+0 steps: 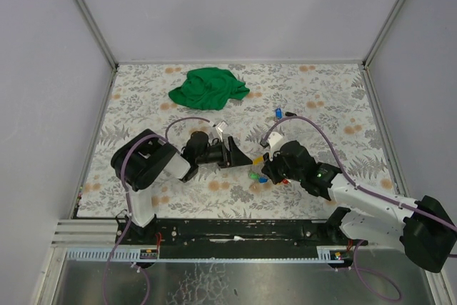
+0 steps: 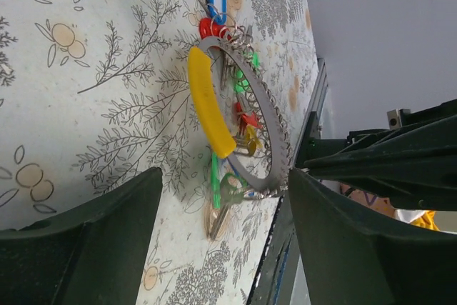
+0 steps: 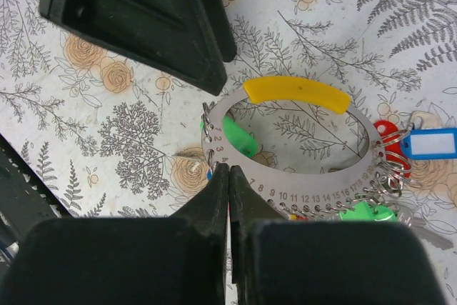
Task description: Put the keys on the keyring
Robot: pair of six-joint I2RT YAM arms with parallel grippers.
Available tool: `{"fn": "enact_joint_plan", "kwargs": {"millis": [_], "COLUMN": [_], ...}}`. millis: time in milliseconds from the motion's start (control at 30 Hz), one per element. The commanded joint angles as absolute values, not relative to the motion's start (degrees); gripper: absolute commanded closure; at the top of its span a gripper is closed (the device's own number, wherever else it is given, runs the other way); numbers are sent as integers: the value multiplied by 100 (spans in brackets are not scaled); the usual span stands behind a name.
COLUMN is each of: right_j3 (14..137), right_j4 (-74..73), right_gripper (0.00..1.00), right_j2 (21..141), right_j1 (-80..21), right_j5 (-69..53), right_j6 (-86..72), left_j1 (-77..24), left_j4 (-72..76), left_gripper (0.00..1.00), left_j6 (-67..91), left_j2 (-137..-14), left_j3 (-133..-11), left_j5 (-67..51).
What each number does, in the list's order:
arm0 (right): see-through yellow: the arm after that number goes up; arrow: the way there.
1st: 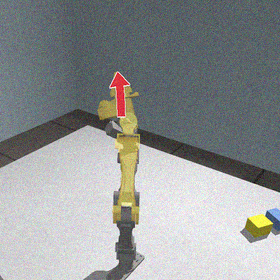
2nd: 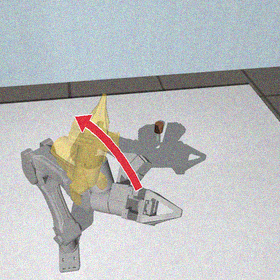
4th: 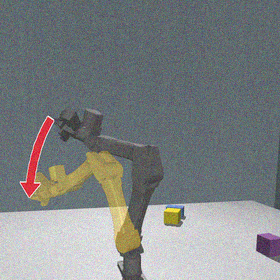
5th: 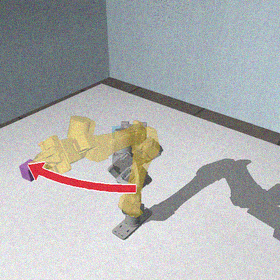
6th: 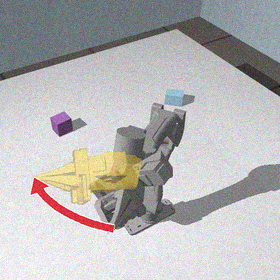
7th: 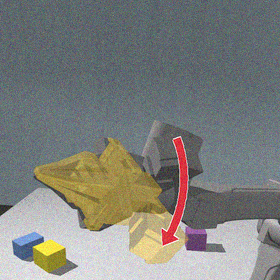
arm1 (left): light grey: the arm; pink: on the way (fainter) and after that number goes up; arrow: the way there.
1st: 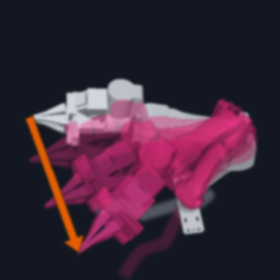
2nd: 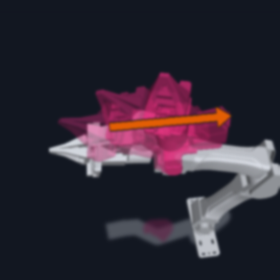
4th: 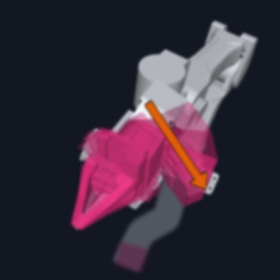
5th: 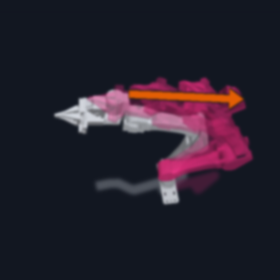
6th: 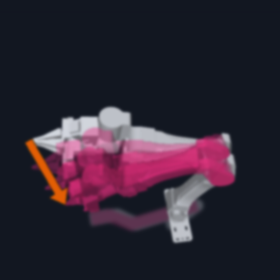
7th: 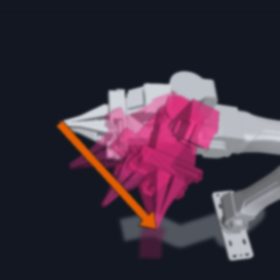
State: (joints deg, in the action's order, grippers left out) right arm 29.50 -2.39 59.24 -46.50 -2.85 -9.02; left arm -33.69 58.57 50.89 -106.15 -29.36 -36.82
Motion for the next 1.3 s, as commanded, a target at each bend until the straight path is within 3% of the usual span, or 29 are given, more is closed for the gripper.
{"fn": "enact_joint_plan", "kwargs": {"millis": [0,600,933,1100,1267], "right_j3": [2866,2629,2589,2639,2759], "right_j4": [292,597,605,414,193], "right_gripper": [100,100,99,90,74], "right_j2": [5894,5915,5863,5663,5230], "right_j1": [-4711,-4745,-4753,-4758,-4755], "right_j5": [-539,-717,-695,-650,-585], "right_j6": [-841,-949,-939,-938,-924], "left_j1": [-3375,-3639,-3717,-3707,-3708], "left_j4": [6761,6999,7585,7715,7192], "left_gripper": [32,54,85,100,100], "left_j6": [5886,6562,6832,6639,6022], "left_j2": [-11009,-12196,-12268,-11880,-11094], "left_j3": [-3185,-3749,-3682,-3482,-3338], "left_j5": [-4044,-4124,-4072,-3830,-3495]}}
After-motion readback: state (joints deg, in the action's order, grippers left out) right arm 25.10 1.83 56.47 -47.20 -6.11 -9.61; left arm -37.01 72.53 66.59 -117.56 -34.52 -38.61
